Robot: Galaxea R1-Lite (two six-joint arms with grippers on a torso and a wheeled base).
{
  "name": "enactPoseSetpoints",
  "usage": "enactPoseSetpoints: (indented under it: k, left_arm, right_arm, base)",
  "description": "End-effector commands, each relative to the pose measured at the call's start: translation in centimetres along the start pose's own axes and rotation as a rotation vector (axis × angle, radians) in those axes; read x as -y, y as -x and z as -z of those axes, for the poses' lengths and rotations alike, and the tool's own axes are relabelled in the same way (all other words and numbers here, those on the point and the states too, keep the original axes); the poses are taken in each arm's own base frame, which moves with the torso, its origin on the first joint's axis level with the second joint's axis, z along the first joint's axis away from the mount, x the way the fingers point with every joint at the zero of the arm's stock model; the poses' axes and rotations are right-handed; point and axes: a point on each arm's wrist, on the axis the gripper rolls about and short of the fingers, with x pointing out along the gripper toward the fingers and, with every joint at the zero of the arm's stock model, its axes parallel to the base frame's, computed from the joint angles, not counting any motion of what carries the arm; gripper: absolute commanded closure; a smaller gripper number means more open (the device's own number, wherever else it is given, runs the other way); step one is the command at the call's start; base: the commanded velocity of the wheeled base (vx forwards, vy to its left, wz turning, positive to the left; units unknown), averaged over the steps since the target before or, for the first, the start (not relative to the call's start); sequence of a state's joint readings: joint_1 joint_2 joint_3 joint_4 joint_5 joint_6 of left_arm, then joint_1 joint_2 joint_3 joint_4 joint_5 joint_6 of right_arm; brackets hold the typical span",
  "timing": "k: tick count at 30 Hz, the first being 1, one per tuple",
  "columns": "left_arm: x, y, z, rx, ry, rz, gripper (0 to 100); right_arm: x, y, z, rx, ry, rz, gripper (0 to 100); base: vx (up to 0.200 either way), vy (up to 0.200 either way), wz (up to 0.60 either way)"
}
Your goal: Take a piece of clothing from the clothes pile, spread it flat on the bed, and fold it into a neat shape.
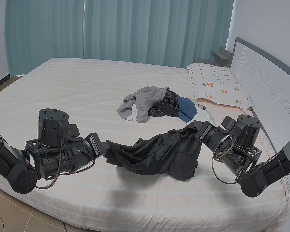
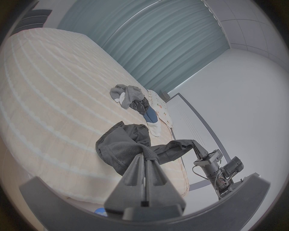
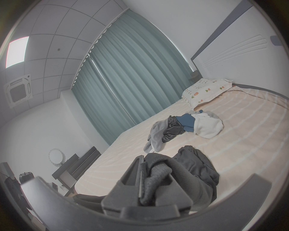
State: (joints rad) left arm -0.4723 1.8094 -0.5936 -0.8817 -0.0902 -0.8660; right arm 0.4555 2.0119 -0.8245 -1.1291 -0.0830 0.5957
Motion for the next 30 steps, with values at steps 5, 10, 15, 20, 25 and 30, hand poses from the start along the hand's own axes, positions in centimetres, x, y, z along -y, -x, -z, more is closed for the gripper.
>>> enactPoseSetpoints:
  k: [5,10,15,20,25,30]
  left_arm:
    - [0.2,0.1,-0.3,0.047,0.006,-0.024,100]
    - [0.0,0.2,-0.6,0.057,0.013,-0.028,100]
    - [0.1,0.4,-0.9,0.069,0.013,-0.022,100]
    - [0.1,0.4,-1.0,0.074,0.01,-0.022,100]
    - [0.1,0.6,-1.2,0.081,0.011,-0.02,100]
    - [0.1,0.6,-1.3,0.082,0.011,-0.021,100]
  right_arm:
    - [0.5,0.4,0.2,-0.004,-0.073,0.01,100]
    - [0.6,0.4,0.1,0.005,-0.074,0.009,100]
    - [0.4,0.5,-0.1,0.011,-0.074,0.005,100]
    - [0.4,0.5,-0.1,0.012,-0.074,0.006,100]
    - [0.2,0.7,-0.4,0.021,-0.073,0.0,100]
    - [0.2,0.7,-0.7,0.039,-0.072,-0.012,100]
  base:
    - [0.0,0.0,0.0]
    - [0.0,0.12,0.0]
    - [0.0,0.2,0.0]
    - [0.0,0.2,0.0]
    - [0.0,0.2,0.0]
    - [0.0,0.2,0.0]
